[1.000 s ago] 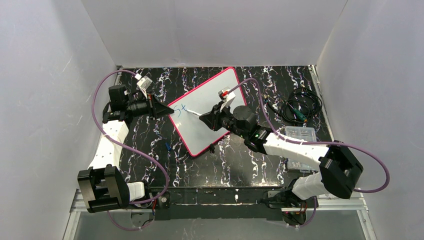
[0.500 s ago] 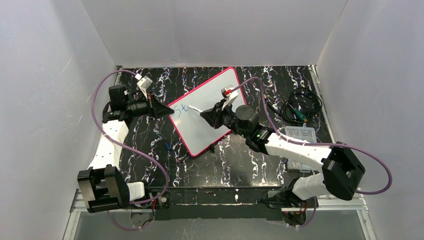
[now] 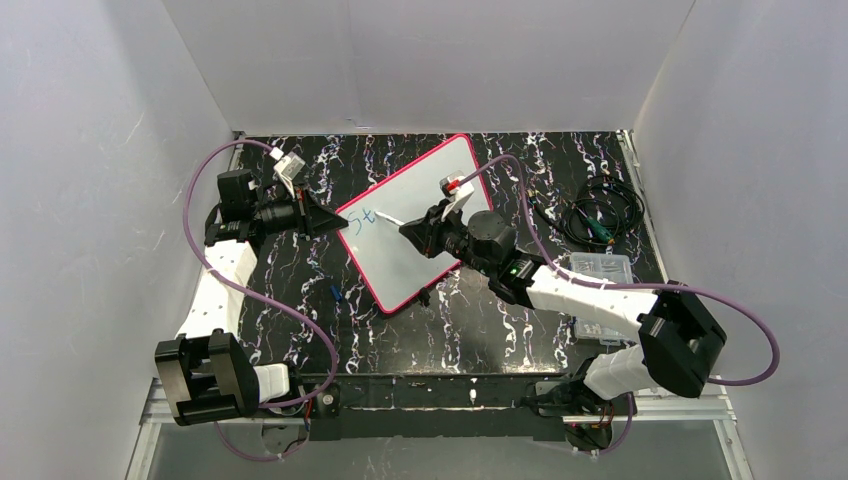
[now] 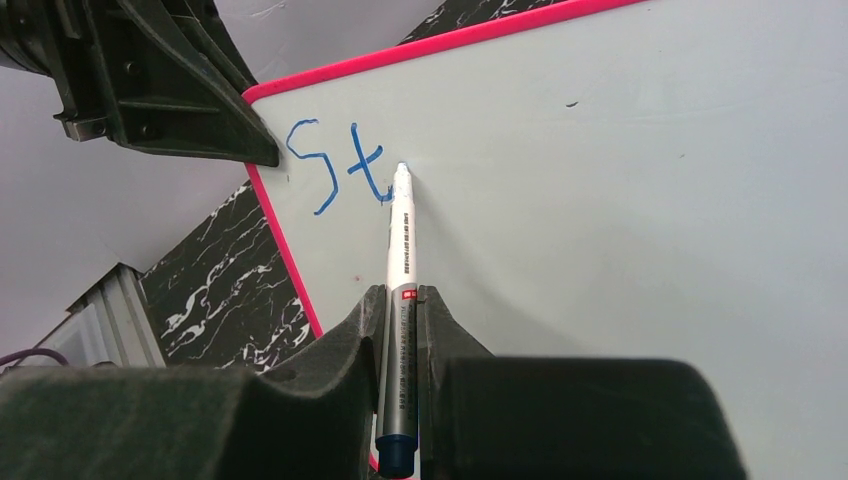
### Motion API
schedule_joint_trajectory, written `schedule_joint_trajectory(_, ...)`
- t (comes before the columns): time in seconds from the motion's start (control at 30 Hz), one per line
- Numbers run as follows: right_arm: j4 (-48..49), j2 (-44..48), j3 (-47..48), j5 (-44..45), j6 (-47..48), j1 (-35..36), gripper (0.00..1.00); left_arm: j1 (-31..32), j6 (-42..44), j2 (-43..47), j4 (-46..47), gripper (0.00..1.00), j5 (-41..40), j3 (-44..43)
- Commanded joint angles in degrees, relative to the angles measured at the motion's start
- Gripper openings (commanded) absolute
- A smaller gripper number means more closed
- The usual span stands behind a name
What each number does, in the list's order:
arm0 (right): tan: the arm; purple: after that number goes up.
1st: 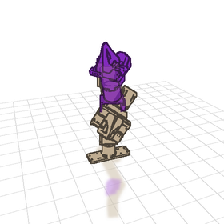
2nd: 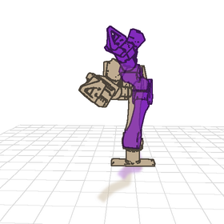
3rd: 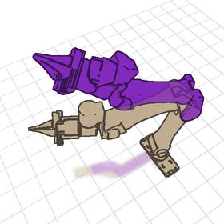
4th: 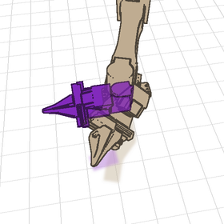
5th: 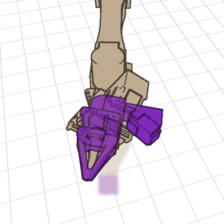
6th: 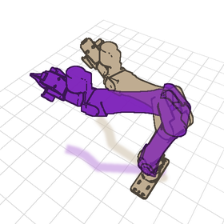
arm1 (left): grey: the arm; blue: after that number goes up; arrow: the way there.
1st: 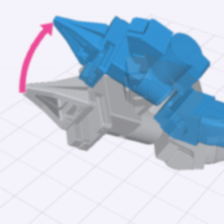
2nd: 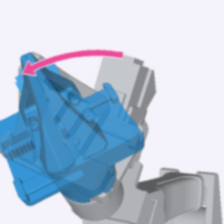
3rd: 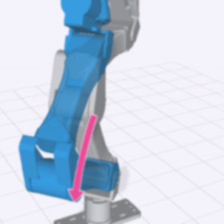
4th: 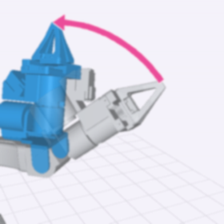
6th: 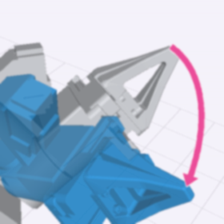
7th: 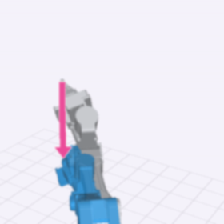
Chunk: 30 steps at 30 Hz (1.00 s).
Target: Write a sentence on the whiteboard
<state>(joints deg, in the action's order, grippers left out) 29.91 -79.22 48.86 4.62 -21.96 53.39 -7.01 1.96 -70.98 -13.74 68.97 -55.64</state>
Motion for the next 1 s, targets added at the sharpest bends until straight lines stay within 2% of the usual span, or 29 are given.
schedule_joint_trajectory(0.0,0.1,0.6,1.2,3.6,1.4,-0.1,0.01,1.3,2.1,0.6,-3.4,0.0,3.8,-0.5)
schedule_joint_trajectory(0.3,-0.3,1.9,1.0,6.3,2.0,-0.1,0.01,1.4,2.3,0.6,-3.5,0.0,3.8,-0.6)
schedule_joint_trajectory(0.97,4.1,-0.7,2.4,0.6,2.9,0.0,0.01,1.4,2.3,0.5,-3.7,0.0,3.8,-0.6)
